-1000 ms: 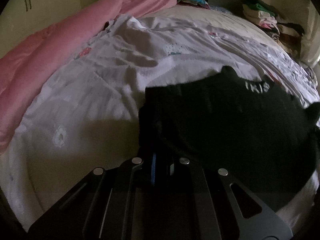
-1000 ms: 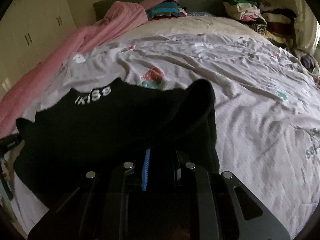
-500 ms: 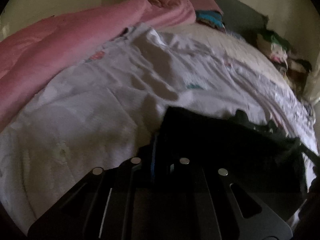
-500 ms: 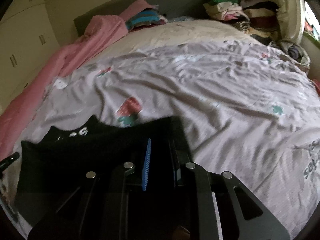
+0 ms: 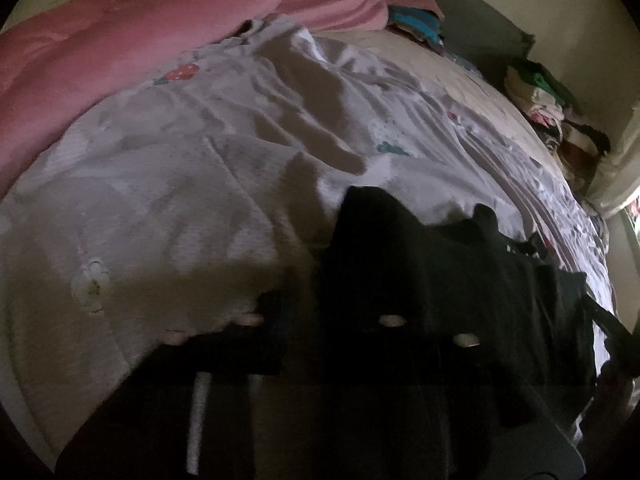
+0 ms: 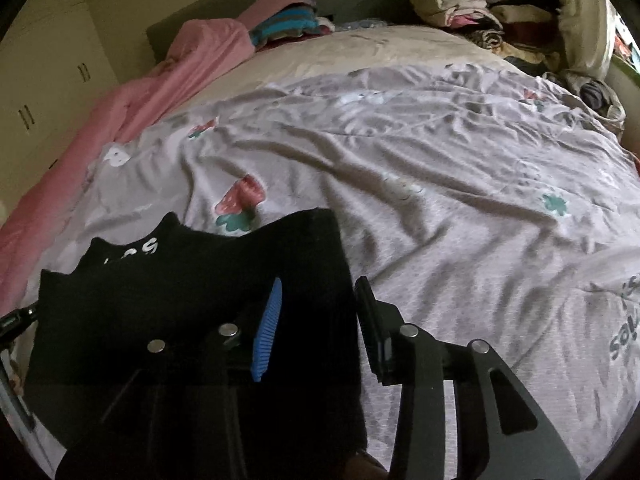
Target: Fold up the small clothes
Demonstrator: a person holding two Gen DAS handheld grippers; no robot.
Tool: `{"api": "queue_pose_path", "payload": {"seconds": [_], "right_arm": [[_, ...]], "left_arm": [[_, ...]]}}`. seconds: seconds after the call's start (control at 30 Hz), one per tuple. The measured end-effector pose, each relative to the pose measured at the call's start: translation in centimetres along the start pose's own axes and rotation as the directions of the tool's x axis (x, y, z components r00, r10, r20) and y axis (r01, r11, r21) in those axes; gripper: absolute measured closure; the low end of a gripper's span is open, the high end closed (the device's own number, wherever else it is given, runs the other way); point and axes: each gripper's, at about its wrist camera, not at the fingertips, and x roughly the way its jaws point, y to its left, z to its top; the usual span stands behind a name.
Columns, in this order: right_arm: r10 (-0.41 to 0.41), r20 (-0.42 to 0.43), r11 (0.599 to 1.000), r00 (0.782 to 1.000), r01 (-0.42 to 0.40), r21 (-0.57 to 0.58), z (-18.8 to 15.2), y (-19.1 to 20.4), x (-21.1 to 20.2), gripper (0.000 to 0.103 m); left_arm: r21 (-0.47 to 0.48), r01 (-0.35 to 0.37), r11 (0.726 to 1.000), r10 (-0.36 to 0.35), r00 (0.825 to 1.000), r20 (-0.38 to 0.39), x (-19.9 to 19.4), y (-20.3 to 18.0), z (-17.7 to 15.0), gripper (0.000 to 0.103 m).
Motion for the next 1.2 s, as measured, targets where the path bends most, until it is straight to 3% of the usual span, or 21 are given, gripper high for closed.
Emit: {"api": "queue_pose_path", "payload": {"seconds": [0.07, 0.1, 0.3, 0.4, 0.53, 0.63, 0.7, 0.83, 0.9, 1.07, 1.13, 1.2], "right_arm": [[0.014, 0.009, 1.000, 1.000, -0.014, -0.012, -0.2, 0.4, -0.2, 0.094], [0.015, 0.021, 1.000, 1.000, -0.015, -0.015, -0.2, 0.5, -0.4, 0.096], [0.023, 0.124, 0.998, 0.992, -0.029, 0.050, 0.0, -0.7, -3.3, 0.097], [-0.004, 0.109, 0.998, 0.994, -0.003, 0.066, -0.1, -1.2, -3.0, 0.097], [-0.055, 0.049, 0.997, 0.997, 0.051, 0.061, -0.8, -1.1, -1.1, 0.096], [-0.058, 0.040, 0.996, 0.997, 0.055, 0.072, -1.3, -1.3, -0.7, 0.094], [-0.053, 0.032, 0.995, 0.998, 0.051, 0.080, -1.5, -1.5, -0.9, 0.084], [-0.053, 0.029, 0.995, 0.998, 0.050, 0.081, -2.3, -1.8, -1.8, 0.070], [-0.046, 0.029, 0.995, 0.999, 0.043, 0.086, -2.7, -1.9, -2.3, 0.064], [-0.014, 0.031, 0.995, 0.999, 0.011, 0.098, -3.5, -2.2, -3.3, 0.063], [-0.005, 0.031, 0.996, 1.000, 0.002, 0.090, -3.8, -2.0, -3.6, 0.063], [0.005, 0.028, 0.997, 1.000, -0.007, 0.078, -4.0, -1.7, -3.7, 0.063]], "left_arm": [[0.027, -0.007, 1.000, 0.006, 1.000, 0.002, 0.0, -0.5, -0.1, 0.103], [0.047, -0.023, 0.999, 0.023, 1.000, 0.017, -0.4, -0.7, -0.1, 0.103], [0.061, -0.085, 0.995, 0.075, 0.985, 0.153, -4.0, -0.3, 0.6, 0.103], [0.045, -0.109, 0.993, 0.103, 0.986, 0.128, -3.2, 0.6, 0.6, 0.103], [-0.001, -0.020, 1.000, 0.020, 0.999, 0.044, -1.7, 1.6, -0.1, 0.103], [0.000, 0.056, 0.998, -0.056, 0.998, 0.016, -1.4, 1.3, -0.6, 0.103], [0.016, 0.077, 0.997, -0.078, 0.997, 0.010, -1.3, 0.7, -0.9, 0.095], [0.052, 0.059, 0.997, -0.059, 0.998, -0.010, -0.6, -0.2, -1.4, 0.083], [0.052, 0.057, 0.997, -0.056, 0.998, -0.019, -0.3, -0.2, -1.6, 0.083], [-0.004, 0.134, 0.991, -0.134, 0.991, -0.007, -1.4, 0.4, -1.7, 0.083], [0.004, 0.133, 0.991, -0.133, 0.991, -0.004, -1.5, 0.2, -1.8, 0.070], [0.011, 0.139, 0.990, -0.138, 0.990, -0.015, -1.4, -0.1, -2.0, 0.065]]}}
